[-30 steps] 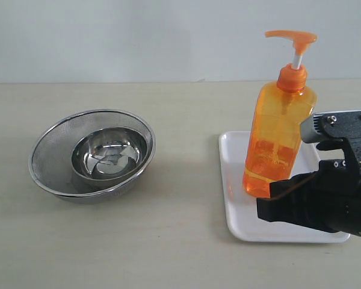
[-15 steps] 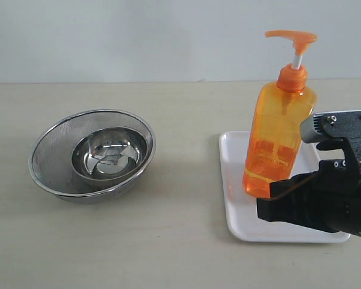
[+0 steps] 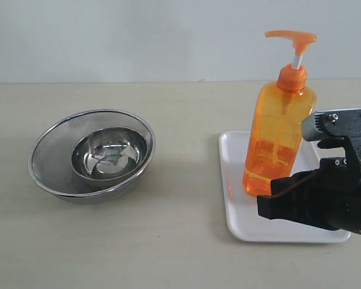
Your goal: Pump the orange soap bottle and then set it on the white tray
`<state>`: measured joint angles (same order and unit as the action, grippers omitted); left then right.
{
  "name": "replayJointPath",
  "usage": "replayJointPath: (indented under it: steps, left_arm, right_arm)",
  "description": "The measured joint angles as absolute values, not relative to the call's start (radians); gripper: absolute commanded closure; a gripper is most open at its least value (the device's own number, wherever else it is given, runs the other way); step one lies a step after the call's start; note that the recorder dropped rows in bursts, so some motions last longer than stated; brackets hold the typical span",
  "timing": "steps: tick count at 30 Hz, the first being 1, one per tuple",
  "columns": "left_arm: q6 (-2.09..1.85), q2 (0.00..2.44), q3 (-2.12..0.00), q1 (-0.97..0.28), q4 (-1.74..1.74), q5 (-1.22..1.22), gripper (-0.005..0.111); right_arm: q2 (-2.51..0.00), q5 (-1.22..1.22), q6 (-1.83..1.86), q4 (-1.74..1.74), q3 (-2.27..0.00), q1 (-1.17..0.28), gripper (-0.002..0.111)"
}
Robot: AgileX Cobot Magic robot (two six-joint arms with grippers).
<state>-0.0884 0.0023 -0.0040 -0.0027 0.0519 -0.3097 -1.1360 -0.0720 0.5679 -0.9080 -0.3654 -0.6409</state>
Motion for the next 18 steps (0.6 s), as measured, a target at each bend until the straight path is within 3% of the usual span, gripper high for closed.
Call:
replayJointPath:
  steps: [18]
  left_arm:
    - [-0.088,0.002,-0.004,-0.003,0.052,-0.310,0.102]
  right_arm:
    - [-1.136,-0.183,0.550,-0.908,-0.365,-0.641,0.107]
